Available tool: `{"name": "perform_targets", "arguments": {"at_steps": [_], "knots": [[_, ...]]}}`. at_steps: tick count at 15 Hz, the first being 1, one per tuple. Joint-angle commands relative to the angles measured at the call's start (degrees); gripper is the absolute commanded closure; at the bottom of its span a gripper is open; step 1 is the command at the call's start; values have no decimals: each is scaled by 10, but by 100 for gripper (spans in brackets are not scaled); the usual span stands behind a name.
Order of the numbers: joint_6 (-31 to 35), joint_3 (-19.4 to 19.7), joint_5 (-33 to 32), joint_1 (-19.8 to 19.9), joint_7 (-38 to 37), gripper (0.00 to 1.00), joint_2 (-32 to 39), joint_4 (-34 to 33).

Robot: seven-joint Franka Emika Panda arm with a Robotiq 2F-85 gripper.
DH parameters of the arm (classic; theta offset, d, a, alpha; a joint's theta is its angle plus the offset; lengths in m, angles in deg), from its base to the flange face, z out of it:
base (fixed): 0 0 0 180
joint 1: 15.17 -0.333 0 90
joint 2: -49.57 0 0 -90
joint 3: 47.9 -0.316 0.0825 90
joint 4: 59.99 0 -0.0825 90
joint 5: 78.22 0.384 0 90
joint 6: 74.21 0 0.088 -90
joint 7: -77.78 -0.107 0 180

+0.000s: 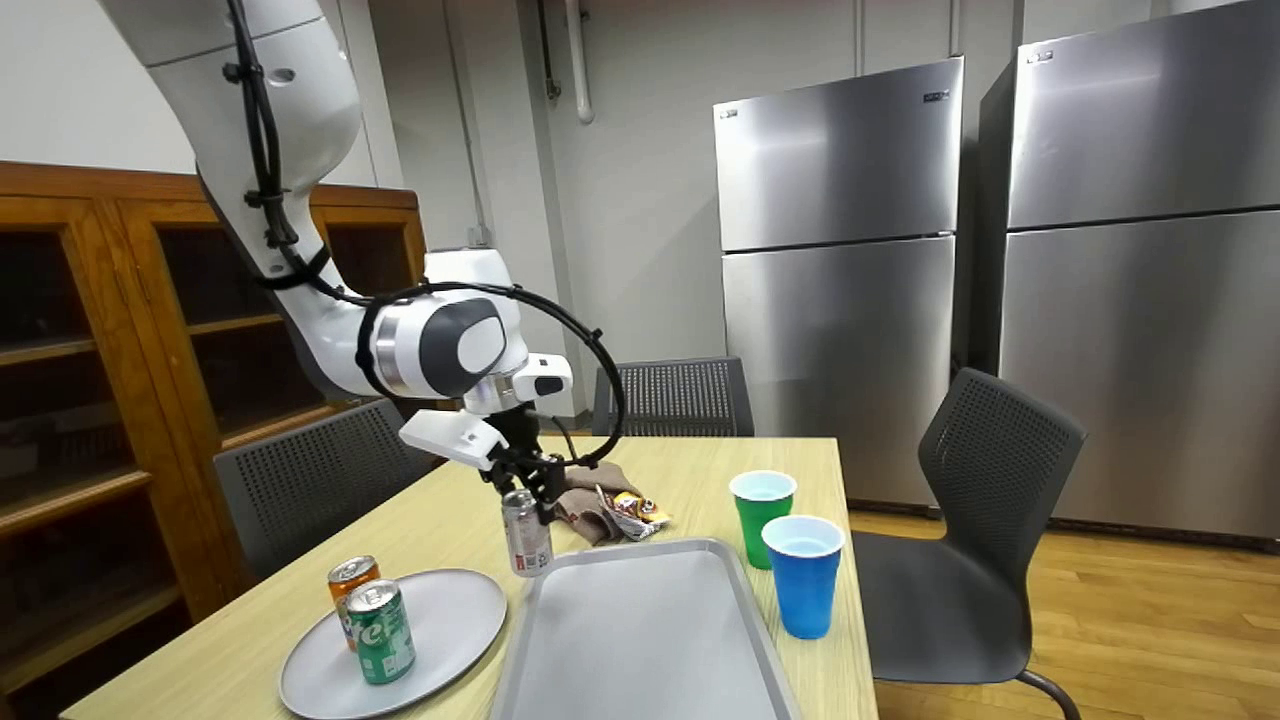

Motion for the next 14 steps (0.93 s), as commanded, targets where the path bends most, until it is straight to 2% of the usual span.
{"name": "perform_targets", "arguments": {"at_steps": [1, 9, 14], "knots": [[-6, 9, 9, 22, 29, 61, -12, -1], [-5, 43, 4, 51, 33, 61, 23, -33], [-4, 76, -11, 53, 16, 61, 60, -67]]}}
